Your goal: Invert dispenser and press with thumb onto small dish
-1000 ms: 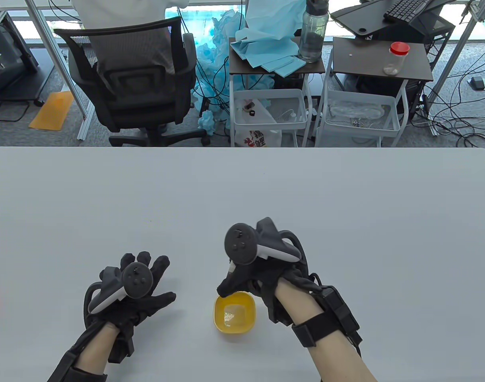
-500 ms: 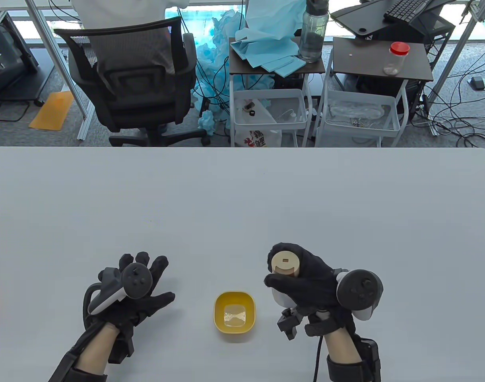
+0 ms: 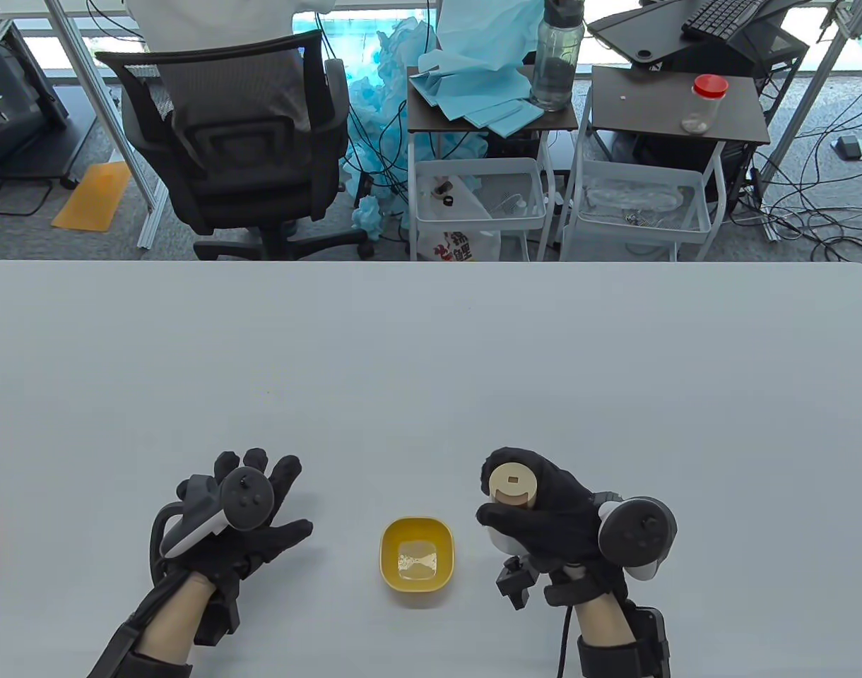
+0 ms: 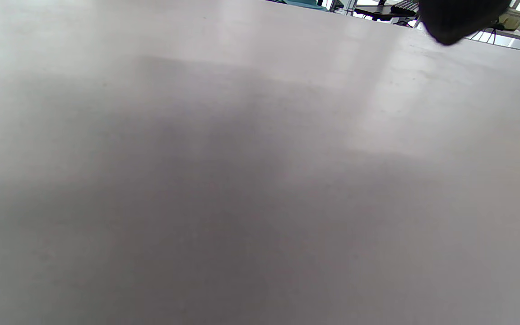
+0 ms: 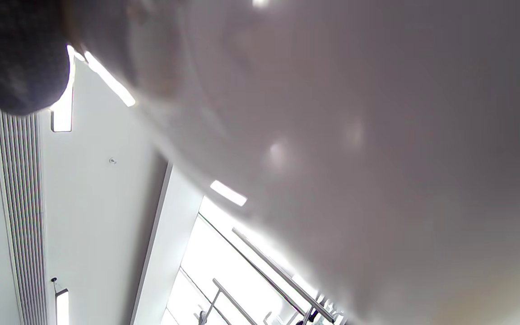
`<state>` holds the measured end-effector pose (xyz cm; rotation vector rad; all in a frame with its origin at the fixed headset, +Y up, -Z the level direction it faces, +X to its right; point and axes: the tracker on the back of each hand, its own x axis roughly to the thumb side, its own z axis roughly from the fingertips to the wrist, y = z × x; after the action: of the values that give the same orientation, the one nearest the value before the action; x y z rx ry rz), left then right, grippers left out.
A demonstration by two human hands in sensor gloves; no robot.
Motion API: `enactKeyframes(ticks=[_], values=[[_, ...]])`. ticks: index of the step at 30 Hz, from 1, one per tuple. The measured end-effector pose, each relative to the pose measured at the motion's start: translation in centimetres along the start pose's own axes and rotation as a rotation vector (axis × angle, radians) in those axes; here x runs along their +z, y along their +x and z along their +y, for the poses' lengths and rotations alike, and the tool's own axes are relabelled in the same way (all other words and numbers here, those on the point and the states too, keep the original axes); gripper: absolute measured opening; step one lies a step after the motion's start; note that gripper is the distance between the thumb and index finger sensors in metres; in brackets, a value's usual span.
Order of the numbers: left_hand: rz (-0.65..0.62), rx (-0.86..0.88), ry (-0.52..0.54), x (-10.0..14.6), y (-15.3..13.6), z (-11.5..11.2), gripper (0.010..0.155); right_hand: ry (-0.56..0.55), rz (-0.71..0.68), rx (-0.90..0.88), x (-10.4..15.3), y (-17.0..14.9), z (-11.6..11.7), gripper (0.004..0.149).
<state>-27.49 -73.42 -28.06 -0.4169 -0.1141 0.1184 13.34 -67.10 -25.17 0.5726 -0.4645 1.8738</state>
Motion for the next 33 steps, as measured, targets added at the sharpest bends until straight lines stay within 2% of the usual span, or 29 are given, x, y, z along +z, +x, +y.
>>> enactKeyframes(ticks=[3, 7, 9, 12, 14, 15, 18, 20, 24, 28, 33], values=[[-0.004, 0.001, 0.004, 0.1, 0.0, 0.0, 0.083, 0.005, -0.051, -0.002, 0.2, -0.1, 0.5, 0.078], [-0.006, -0.003, 0.011, 0.1, 0.1, 0.2, 0.083, 0.042, -0.049, 0.024, -0.1, 0.3, 0.9, 0.078], [-0.008, 0.0, 0.01, 0.1, 0.1, 0.1, 0.083, 0.118, -0.008, 0.041, -0.8, 0.8, 1.1, 0.078], [-0.015, 0.007, 0.012, 0.1, 0.1, 0.2, 0.083, 0.327, 0.134, 0.115, -2.3, 1.6, 1.6, 0.078], [-0.021, 0.008, 0.012, 0.1, 0.2, 0.2, 0.084, 0.479, 0.144, 0.169, -3.5, 2.3, 2.1, 0.078], [-0.023, 0.009, 0.012, 0.1, 0.2, 0.2, 0.083, 0.518, 0.172, 0.181, -3.9, 2.5, 2.2, 0.078], [-0.028, 0.013, 0.012, 0.1, 0.2, 0.1, 0.083, 0.757, 0.3, 0.226, -5.8, 3.0, 3.6, 0.079], [-0.029, 0.01, 0.007, 0.1, 0.2, 0.1, 0.083, 0.898, 0.389, 0.314, -6.7, 3.1, 4.9, 0.079], [-0.037, 0.013, 0.001, 0.1, 0.3, 0.0, 0.083, 1.22, 0.527, 0.666, -8.2, 3.4, 9.1, 0.079], [-0.042, 0.015, -0.003, 0.1, 0.3, 0.0, 0.083, 1.41, 0.561, 0.985, -8.6, 3.1, 13.3, 0.079], [-0.04, 0.024, 0.004, 0.2, 0.1, 0.1, 0.083, 1.566, 0.572, 1.207, -8.2, 2.3, 17.5, 0.079]])
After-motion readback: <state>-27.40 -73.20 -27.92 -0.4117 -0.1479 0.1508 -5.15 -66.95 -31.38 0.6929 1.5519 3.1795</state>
